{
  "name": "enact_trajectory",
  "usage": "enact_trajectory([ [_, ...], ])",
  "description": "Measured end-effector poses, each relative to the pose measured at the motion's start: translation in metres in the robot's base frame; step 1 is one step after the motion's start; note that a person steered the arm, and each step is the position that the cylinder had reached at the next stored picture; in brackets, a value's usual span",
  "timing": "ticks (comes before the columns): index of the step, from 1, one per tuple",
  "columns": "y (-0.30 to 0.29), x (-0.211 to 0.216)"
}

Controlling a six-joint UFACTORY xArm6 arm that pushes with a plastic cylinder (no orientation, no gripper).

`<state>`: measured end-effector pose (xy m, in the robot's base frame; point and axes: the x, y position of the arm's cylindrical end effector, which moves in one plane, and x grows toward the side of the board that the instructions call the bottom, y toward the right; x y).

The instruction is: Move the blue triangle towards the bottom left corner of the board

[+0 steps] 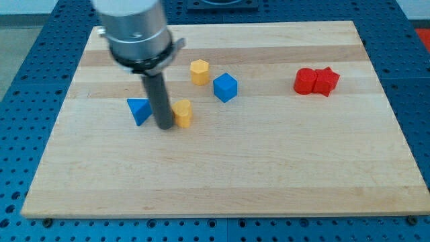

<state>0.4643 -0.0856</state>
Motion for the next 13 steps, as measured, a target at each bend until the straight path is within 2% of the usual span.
enact_trajectory([
  [2, 0.002, -0.047],
  [5, -0.072, -0.047],
  [6, -0.082, -0.042],
  [9, -0.099, 0.040],
  [10, -0.099, 0.048],
  [11, -0.091, 0.006],
  [12, -0.056, -0.014],
  [13, -0.042, 0.023],
])
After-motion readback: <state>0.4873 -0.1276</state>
